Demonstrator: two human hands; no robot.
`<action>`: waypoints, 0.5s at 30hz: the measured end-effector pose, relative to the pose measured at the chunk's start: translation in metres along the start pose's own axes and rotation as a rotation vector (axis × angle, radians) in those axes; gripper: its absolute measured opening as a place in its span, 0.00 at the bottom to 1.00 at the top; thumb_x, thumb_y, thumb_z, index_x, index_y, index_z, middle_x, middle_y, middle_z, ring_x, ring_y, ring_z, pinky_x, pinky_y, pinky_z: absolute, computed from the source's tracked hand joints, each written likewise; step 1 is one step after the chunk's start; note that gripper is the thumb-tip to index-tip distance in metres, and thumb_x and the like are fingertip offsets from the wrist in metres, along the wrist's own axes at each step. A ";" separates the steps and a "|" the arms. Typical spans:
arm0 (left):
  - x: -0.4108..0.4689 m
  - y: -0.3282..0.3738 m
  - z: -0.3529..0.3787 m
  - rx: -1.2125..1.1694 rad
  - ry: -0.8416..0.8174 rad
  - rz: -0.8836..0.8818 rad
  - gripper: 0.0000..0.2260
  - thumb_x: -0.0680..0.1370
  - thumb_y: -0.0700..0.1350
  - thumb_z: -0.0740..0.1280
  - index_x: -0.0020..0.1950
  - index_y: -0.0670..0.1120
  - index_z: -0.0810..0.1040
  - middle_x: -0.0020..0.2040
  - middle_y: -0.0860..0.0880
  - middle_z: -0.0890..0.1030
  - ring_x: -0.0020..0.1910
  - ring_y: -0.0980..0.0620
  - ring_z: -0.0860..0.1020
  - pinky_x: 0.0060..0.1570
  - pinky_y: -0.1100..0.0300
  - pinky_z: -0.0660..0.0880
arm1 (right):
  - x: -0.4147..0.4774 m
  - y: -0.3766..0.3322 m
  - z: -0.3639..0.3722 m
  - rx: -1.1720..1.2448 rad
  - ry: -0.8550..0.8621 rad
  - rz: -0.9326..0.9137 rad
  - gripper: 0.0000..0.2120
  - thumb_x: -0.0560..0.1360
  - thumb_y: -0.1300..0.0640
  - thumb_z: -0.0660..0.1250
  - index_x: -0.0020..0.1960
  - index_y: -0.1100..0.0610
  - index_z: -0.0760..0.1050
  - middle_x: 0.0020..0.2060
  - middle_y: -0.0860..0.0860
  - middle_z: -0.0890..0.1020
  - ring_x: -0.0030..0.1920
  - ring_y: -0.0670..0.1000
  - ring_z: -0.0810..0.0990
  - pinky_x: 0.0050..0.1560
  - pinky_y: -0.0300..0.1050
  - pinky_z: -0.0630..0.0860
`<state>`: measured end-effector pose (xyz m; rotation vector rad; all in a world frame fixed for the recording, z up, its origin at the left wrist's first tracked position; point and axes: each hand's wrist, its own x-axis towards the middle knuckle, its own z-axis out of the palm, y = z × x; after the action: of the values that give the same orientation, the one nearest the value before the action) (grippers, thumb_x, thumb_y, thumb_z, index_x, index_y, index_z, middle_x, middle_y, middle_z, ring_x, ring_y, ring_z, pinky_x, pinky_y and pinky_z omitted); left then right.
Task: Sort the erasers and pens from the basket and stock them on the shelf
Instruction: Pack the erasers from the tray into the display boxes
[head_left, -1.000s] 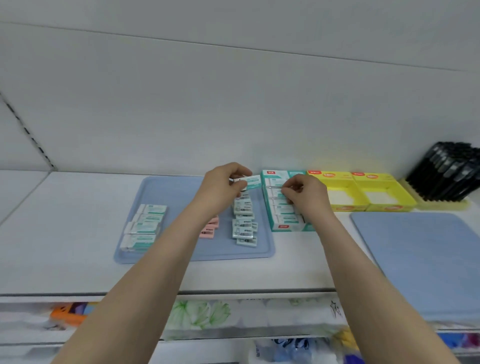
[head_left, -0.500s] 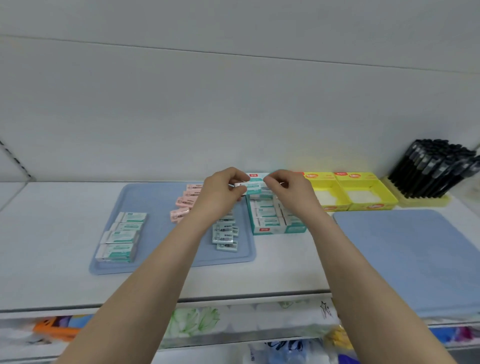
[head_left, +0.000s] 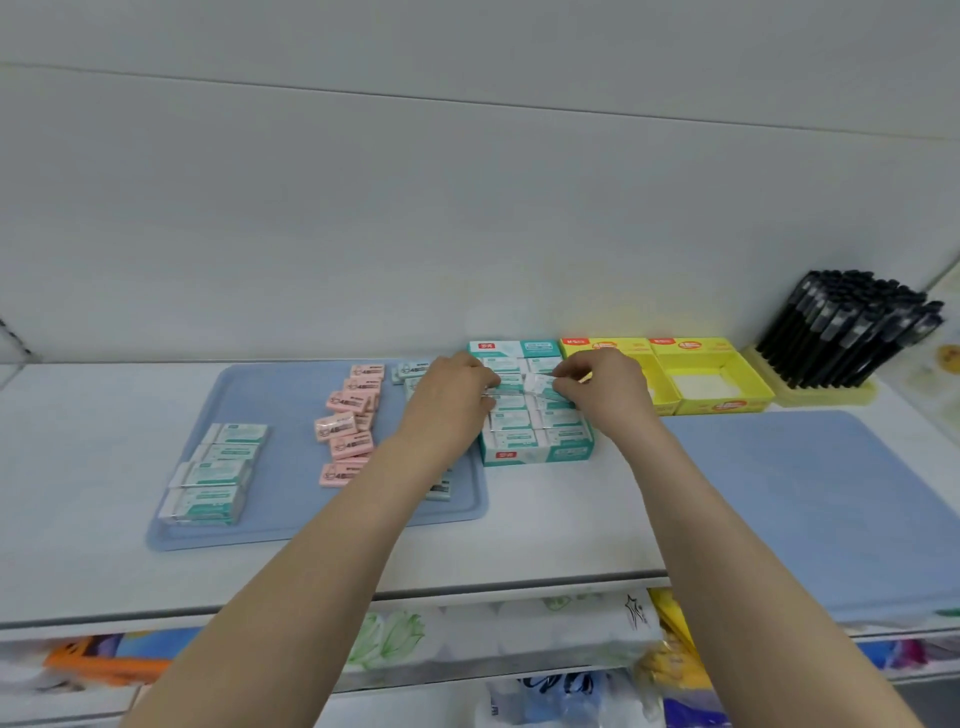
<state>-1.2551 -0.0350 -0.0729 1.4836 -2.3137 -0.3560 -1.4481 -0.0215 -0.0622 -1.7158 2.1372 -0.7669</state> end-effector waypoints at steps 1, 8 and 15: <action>-0.001 0.000 0.000 -0.001 0.004 0.002 0.15 0.79 0.44 0.65 0.66 0.47 0.77 0.65 0.46 0.75 0.61 0.44 0.72 0.60 0.56 0.67 | 0.001 -0.002 0.003 -0.035 0.016 -0.021 0.06 0.73 0.56 0.71 0.50 0.52 0.84 0.47 0.50 0.85 0.48 0.51 0.80 0.50 0.45 0.75; -0.006 0.000 0.001 -0.014 0.032 0.032 0.14 0.80 0.42 0.64 0.65 0.44 0.78 0.64 0.45 0.75 0.60 0.44 0.74 0.59 0.54 0.70 | 0.001 -0.004 0.012 -0.243 0.008 -0.154 0.13 0.75 0.54 0.71 0.59 0.54 0.81 0.56 0.54 0.77 0.54 0.54 0.76 0.50 0.43 0.68; -0.014 -0.011 -0.010 0.047 -0.030 0.089 0.13 0.79 0.43 0.62 0.62 0.44 0.79 0.63 0.47 0.77 0.60 0.44 0.73 0.59 0.55 0.67 | -0.004 -0.022 0.010 -0.522 -0.006 -0.206 0.12 0.77 0.56 0.66 0.58 0.53 0.82 0.54 0.54 0.82 0.52 0.57 0.79 0.45 0.45 0.70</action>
<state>-1.2366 -0.0268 -0.0703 1.3995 -2.4182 -0.3038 -1.4247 -0.0234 -0.0580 -2.2110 2.3215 -0.2506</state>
